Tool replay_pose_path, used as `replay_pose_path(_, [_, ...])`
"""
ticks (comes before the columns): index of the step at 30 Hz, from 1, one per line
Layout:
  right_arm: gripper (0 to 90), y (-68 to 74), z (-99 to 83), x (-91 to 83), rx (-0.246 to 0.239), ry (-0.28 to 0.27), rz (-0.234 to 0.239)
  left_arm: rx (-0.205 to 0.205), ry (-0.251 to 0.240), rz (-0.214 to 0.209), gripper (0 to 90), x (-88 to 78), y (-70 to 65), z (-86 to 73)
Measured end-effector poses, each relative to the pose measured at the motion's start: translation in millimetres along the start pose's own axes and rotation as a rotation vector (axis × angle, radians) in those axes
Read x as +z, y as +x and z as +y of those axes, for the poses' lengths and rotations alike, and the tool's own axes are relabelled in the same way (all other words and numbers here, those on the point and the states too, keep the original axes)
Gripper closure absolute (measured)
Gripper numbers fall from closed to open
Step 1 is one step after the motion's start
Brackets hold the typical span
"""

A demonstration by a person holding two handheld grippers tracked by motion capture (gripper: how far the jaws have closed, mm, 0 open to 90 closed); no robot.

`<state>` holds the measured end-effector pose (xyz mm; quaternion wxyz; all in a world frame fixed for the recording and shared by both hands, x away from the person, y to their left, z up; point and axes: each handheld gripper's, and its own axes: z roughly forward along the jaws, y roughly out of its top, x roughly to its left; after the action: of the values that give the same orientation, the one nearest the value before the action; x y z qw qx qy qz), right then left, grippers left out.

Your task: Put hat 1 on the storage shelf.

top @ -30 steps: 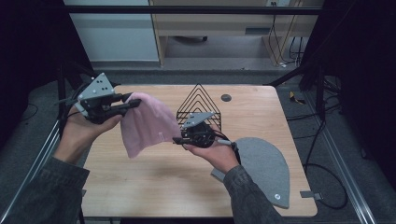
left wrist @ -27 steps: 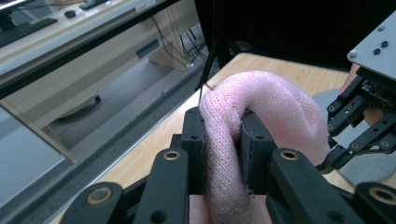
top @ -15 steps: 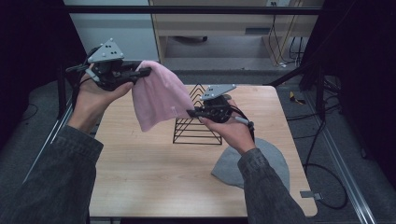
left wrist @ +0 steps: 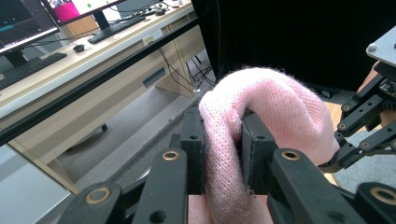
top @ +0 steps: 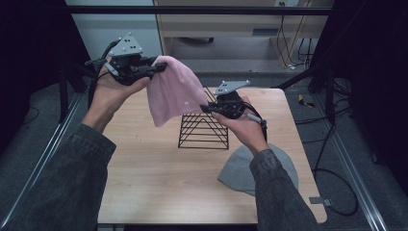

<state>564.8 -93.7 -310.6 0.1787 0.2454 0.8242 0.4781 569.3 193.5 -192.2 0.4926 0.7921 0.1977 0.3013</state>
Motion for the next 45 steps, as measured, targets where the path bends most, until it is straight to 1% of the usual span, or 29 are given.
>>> replay_pose_path(6, [82.7,-7.5,-0.1,-2.4,0.013,-0.009,-0.015,0.027,-0.01,0.001,74.0,9.1,-3.4,9.0])
replay_pose_path(8, [82.6,-9.7,-2.2,-2.1,0.013,-0.006,-0.015,0.029,-0.011,-0.008,73.9,13.2,-4.2,8.3])
replay_pose_path(12, [82.5,-13.7,-8.3,-1.4,0.014,0.012,-0.025,0.039,0.012,-0.017,73.7,21.5,-4.2,5.2])
replay_pose_path(15, [82.4,-18.2,-12.3,-1.0,0.017,0.003,-0.037,0.039,0.005,-0.022,73.6,25.7,-3.8,4.1])
replay_pose_path(16, [82.4,-19.7,-13.2,-1.0,0.02,0.0,-0.04,0.032,-0.001,-0.022,73.5,27.2,-3.8,3.7])
replay_pose_path(18, [82.4,-21.6,-14.1,-0.8,0.024,-0.004,-0.049,0.036,0.004,-0.022,73.4,29.0,-2.6,3.5])
replay_pose_path(20, [82.3,-23.4,-14.9,-0.6,0.027,-0.005,-0.057,0.026,-0.003,-0.028,73.3,31.4,-3.1,3.1])
replay_pose_path(24, [82.3,-26.6,-19.2,-1.6,0.029,0.001,-0.061,0.031,0.003,-0.032,73.2,36.0,-5.6,3.1])
replay_pose_path(29, [82.3,-27.8,-24.3,-7.3,0.04,-0.01,-0.06,0.039,-0.001,-0.042,73.2,38.9,-10.5,6.6])
replay_pose_path(34, [82.3,-29.2,-30.9,-11.2,0.045,-0.009,-0.061,0.051,0.009,-0.052,73.1,43.2,-16.7,9.0])
replay_pose_path(37, [82.3,-30.6,-35.9,-13.1,0.052,-0.015,-0.061,0.05,0.006,-0.06,73.1,47.0,-20.7,10.1])
replay_pose_path(38, [82.3,-30.9,-37.6,-13.6,0.057,-0.015,-0.063,0.058,0.015,-0.062,73.1,48.2,-21.9,10.3])
replay_pose_path(40, [82.3,-30.8,-41.2,-14.4,0.062,-0.012,-0.064,0.073,0.025,-0.059,73.1,50.9,-24.7,9.9])
replay_pose_path(45, [82.4,-29.8,-52.0,-14.9,0.069,-0.011,-0.064,0.073,0.033,-0.067,72.5,58.7,-26.2,4.5])
